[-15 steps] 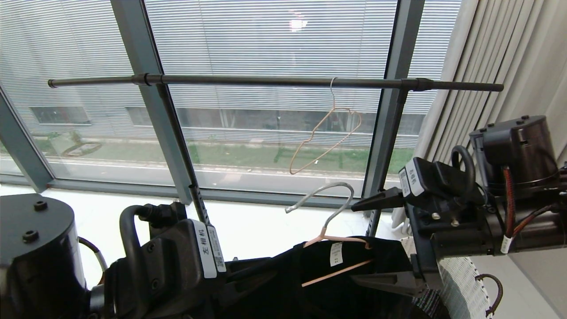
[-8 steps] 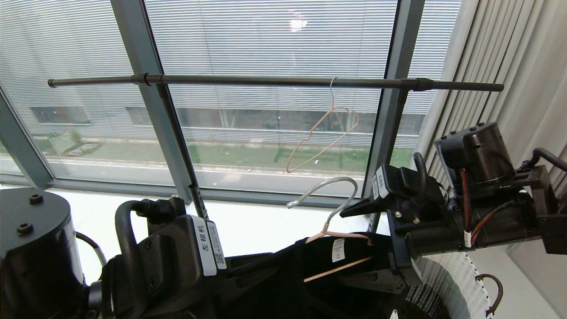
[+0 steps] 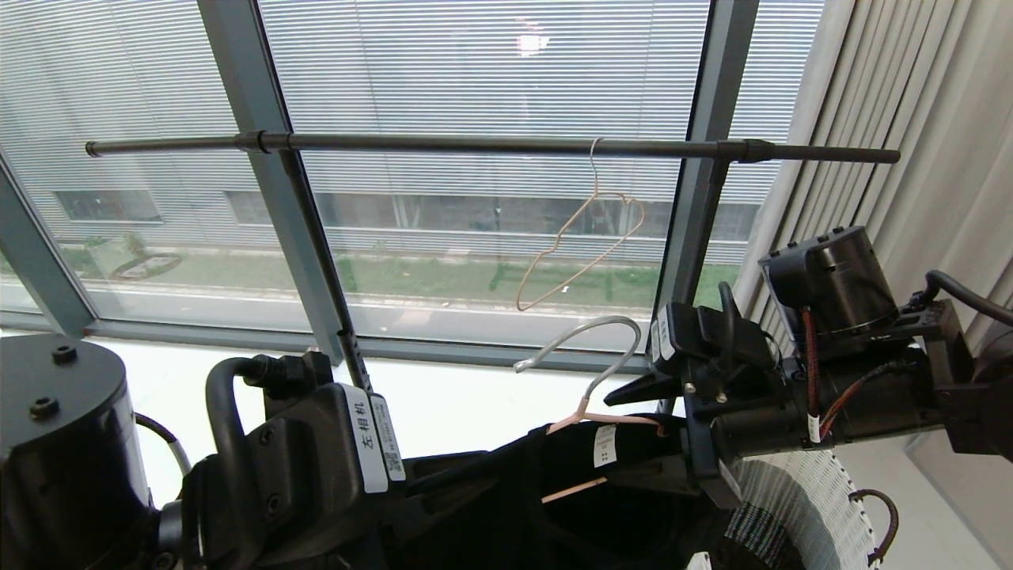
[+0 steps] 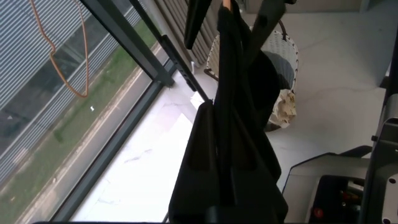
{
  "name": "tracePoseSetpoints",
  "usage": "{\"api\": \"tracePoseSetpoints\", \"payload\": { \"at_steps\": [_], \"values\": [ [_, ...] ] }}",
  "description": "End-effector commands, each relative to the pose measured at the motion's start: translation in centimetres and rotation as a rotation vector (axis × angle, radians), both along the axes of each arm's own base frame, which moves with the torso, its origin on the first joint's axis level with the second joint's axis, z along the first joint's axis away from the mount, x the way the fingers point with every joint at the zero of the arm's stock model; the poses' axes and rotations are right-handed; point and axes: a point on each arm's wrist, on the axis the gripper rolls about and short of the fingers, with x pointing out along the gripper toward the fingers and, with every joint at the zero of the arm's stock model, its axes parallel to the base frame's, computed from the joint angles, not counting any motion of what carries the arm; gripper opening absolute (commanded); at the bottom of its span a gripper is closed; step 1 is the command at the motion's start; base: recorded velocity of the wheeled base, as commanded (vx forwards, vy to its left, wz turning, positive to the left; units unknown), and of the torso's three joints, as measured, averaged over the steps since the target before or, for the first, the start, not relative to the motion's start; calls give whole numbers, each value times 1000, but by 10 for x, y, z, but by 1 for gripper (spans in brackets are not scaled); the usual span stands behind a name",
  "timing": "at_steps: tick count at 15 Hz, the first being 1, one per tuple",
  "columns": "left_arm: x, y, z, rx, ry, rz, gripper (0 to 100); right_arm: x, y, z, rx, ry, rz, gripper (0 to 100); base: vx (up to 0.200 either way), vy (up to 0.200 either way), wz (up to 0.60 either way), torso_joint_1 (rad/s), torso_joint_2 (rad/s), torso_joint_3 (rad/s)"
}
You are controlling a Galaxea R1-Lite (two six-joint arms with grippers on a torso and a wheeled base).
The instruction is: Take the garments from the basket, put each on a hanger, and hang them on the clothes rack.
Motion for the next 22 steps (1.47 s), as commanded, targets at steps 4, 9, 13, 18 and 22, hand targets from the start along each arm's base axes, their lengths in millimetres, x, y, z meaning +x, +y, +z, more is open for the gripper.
{"api": "tracePoseSetpoints", "payload": {
  "at_steps": [4, 9, 13, 18, 22],
  "values": [
    [0, 0, 0, 4, -4, -2, 0, -3, -2, 7, 23, -23, -1, 0, 0, 0, 0, 0, 0, 0],
    [-1, 1, -2, 6, 4, 2, 100, -4, -4, 18, 92, -127, 17, 0, 0, 0, 0, 0, 0, 0],
    [0, 4, -6, 13, 15, 43, 100, 6, -22, 25, 95, -258, 18, 0, 0, 0, 0, 0, 0, 0],
    [0, 34, -36, 56, 118, 200, 100, 26, -44, 33, 124, -375, -51, 0, 0, 0, 0, 0, 0, 0],
    [4, 54, -50, 67, 172, 313, 100, 27, -51, 39, 151, -379, -89, 0, 0, 0, 0, 0, 0, 0]
  ]
}}
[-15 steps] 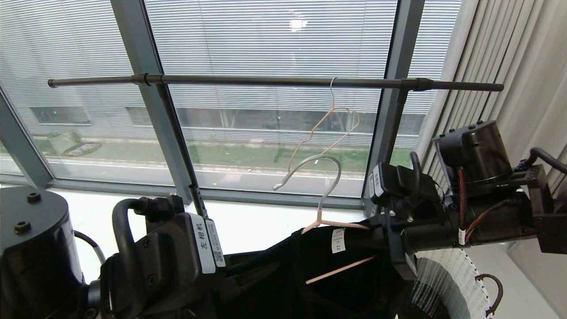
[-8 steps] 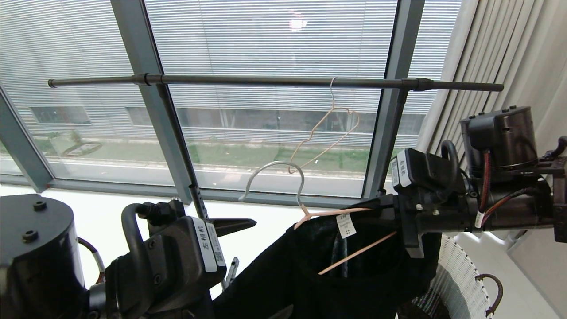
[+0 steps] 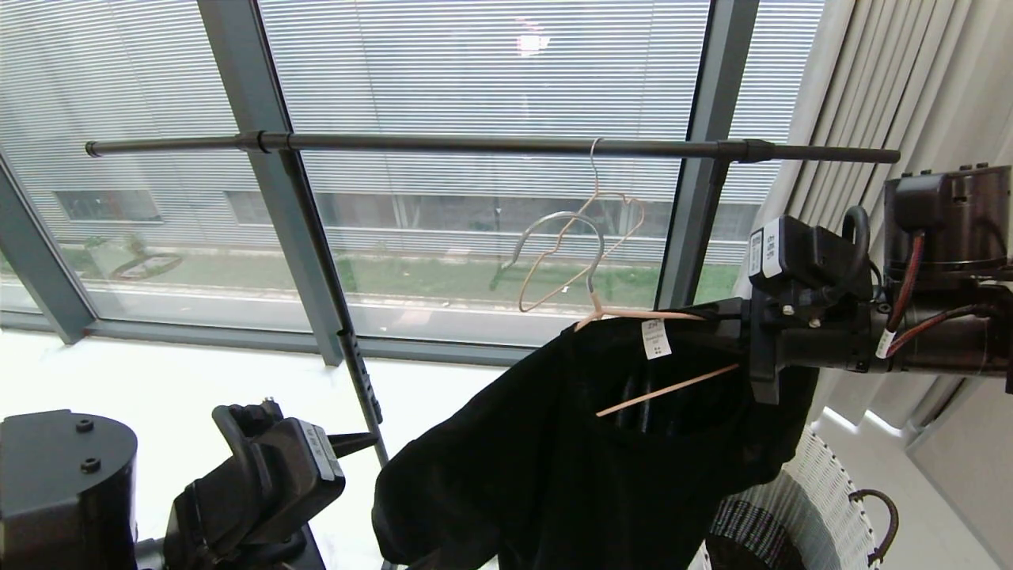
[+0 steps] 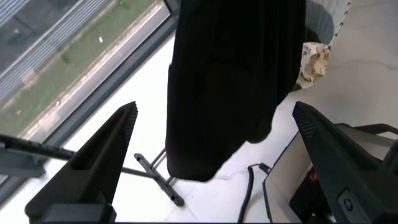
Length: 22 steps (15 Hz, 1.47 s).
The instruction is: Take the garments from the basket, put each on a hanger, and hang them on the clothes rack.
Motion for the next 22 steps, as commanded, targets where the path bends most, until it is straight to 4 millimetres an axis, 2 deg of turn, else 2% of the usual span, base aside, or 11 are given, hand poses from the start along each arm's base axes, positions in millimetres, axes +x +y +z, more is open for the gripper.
{"api": "tracePoseSetpoints", "payload": {
  "at_steps": [1, 7, 8, 15, 20, 22],
  "values": [
    [3, 8, -3, -4, 20, 59, 100, -2, -2, 5, 11, -15, -3, 0, 0, 0, 0, 0, 0, 0],
    [14, 13, -11, 2, 70, 136, 100, -13, -4, 19, 61, -7, -5, 0, 0, 0, 0, 0, 0, 0],
    [14, 13, -11, 2, 70, 136, 0, -14, -4, 20, 64, -6, -3, 0, 0, 0, 0, 0, 0, 0],
    [16, 19, -10, -1, 67, 177, 0, -18, -3, 22, 82, 16, -5, 0, 0, 0, 0, 0, 0, 0],
    [30, 54, -9, -2, 52, 425, 0, -18, -7, 23, 113, 67, -35, 0, 0, 0, 0, 0, 0, 0],
    [30, 61, -7, -9, 40, 471, 0, -16, -11, 23, 114, 68, -53, 0, 0, 0, 0, 0, 0, 0]
  ]
}}
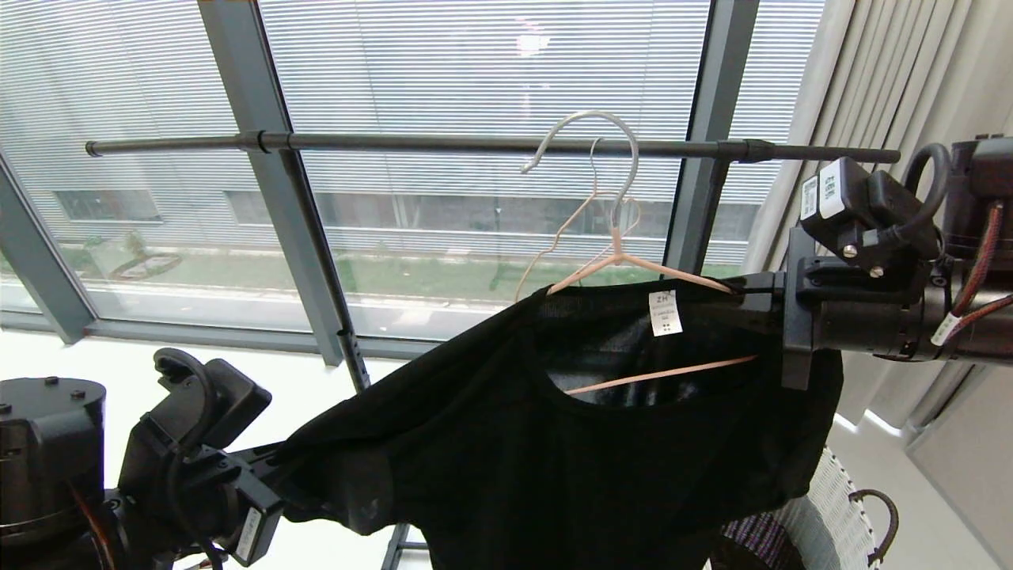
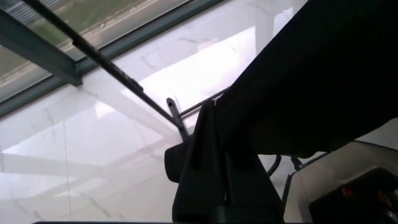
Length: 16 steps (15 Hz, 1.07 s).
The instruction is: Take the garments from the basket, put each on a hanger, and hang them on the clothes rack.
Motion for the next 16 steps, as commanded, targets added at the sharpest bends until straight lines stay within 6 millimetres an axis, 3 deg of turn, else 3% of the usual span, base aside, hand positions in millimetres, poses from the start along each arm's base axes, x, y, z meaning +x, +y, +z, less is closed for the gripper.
{"api": "tracePoseSetpoints", "payload": {
  "at_steps": [1, 5, 6, 9, 11, 16],
  "values": [
    [-1, 7, 2, -5, -15, 42, 0, 2, -2, 0, 0, -1, -10, 0, 0, 0, 0, 0, 0, 0],
    [-4, 0, 5, -10, -26, -7, 0, 3, -1, -1, -3, 4, -8, 0, 0, 0, 0, 0, 0, 0],
    [-5, -1, 6, -13, -35, -16, 100, 3, -1, -2, -4, 5, -8, 0, 0, 0, 0, 0, 0, 0],
    [-6, 0, 8, -36, -34, 0, 100, 2, -2, -2, -4, 3, -14, 0, 0, 0, 0, 0, 0, 0],
    [-5, 1, 9, -80, -26, 43, 100, 5, -6, -8, -33, 18, -125, 0, 0, 0, 0, 0, 0, 0],
    [3, 10, 18, -94, -82, 411, 100, 8, -13, -25, 15, 207, -505, 0, 0, 0, 0, 0, 0, 0]
  ]
}}
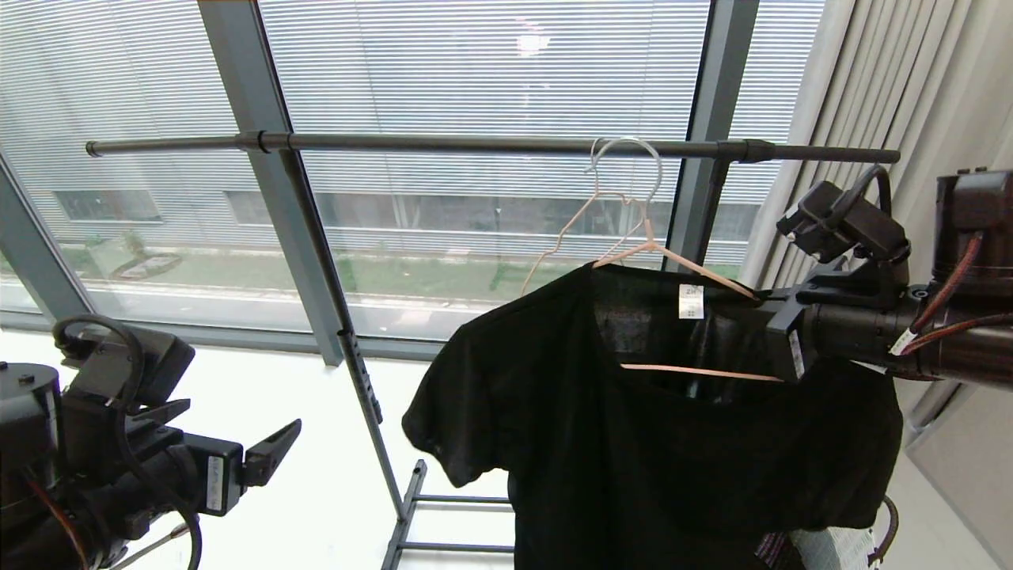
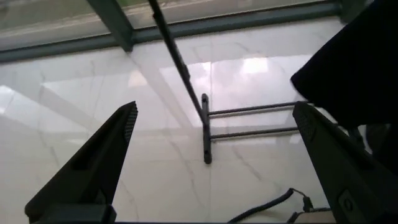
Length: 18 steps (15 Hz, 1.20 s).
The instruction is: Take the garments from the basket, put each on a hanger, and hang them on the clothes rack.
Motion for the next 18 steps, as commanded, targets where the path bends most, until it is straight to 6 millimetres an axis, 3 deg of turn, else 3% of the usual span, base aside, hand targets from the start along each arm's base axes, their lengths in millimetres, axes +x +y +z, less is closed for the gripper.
{"api": "tracePoseSetpoints", "payload": {
  "at_steps": [1, 4, 7, 10, 12, 15, 18],
  "values": [
    [5, 1, 4, -3, -14, 61, 100, 2, -1, -8, 15, 50, -96, 0, 0, 0, 0, 0, 0, 0],
    [4, 2, 4, 5, -22, 82, 100, 2, -5, -20, 24, 115, -249, 0, 0, 0, 0, 0, 0, 0],
    [6, 1, 8, 3, -32, 82, 100, 6, -25, -35, -35, 181, -393, 0, 0, 0, 0, 0, 0, 0],
    [10, 3, 15, -2, -58, 99, 100, 29, -40, -35, -45, 175, -530, 0, 0, 0, 0, 0, 0, 0],
    [11, 4, 17, -2, -62, 105, 100, 43, -37, -32, -8, 177, -558, 0, 0, 0, 0, 0, 0, 0],
    [11, 4, 17, 1, -63, 104, 100, 80, -21, -26, 65, 153, -670, 0, 0, 0, 0, 0, 0, 0],
    [11, 4, 18, 7, -69, 100, 100, 88, -9, -20, 93, 133, -677, 0, 0, 0, 0, 0, 0, 0]
  ]
}}
